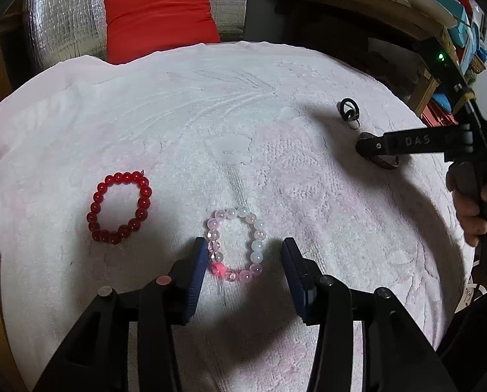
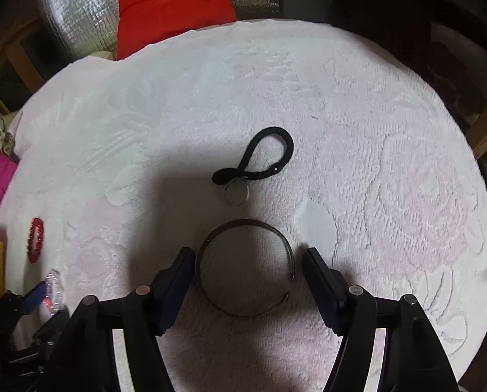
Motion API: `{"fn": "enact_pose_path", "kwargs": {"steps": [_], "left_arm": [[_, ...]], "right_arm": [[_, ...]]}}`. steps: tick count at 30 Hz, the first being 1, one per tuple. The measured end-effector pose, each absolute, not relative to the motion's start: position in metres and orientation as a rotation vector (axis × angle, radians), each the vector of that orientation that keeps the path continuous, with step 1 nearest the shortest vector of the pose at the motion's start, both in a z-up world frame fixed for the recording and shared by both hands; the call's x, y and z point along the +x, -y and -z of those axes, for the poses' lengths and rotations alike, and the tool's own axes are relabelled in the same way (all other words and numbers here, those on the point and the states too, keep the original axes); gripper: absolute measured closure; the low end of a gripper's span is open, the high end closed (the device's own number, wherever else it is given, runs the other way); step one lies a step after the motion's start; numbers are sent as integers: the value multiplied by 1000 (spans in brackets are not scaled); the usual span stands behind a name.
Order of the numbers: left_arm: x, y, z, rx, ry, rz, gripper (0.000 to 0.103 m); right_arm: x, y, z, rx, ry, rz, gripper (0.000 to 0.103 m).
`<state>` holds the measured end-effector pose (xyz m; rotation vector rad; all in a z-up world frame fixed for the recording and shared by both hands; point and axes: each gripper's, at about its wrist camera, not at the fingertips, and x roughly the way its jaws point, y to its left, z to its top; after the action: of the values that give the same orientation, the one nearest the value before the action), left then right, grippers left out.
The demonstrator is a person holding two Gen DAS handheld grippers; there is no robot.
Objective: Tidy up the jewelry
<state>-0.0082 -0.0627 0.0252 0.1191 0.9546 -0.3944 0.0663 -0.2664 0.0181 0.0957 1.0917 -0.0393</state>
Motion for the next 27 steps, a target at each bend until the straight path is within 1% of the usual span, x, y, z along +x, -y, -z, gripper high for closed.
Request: {"fn": "enact_pose_path", "kwargs": {"steps": [2, 7, 20, 27], "left_arm": [[-8, 63, -25, 120, -952, 395, 54], [-9, 68, -23, 138, -942, 383, 49], [-13, 74, -23, 173, -919, 330, 43], [-12, 74, -23, 176, -917, 312, 43]], "right_arm": [[66, 262, -16, 85, -1083, 56, 31], [71, 261, -15, 88, -1070, 74, 36], [66, 261, -17, 82, -1058, 74, 36], [63, 261, -17, 77, -1047, 65, 36]]}}
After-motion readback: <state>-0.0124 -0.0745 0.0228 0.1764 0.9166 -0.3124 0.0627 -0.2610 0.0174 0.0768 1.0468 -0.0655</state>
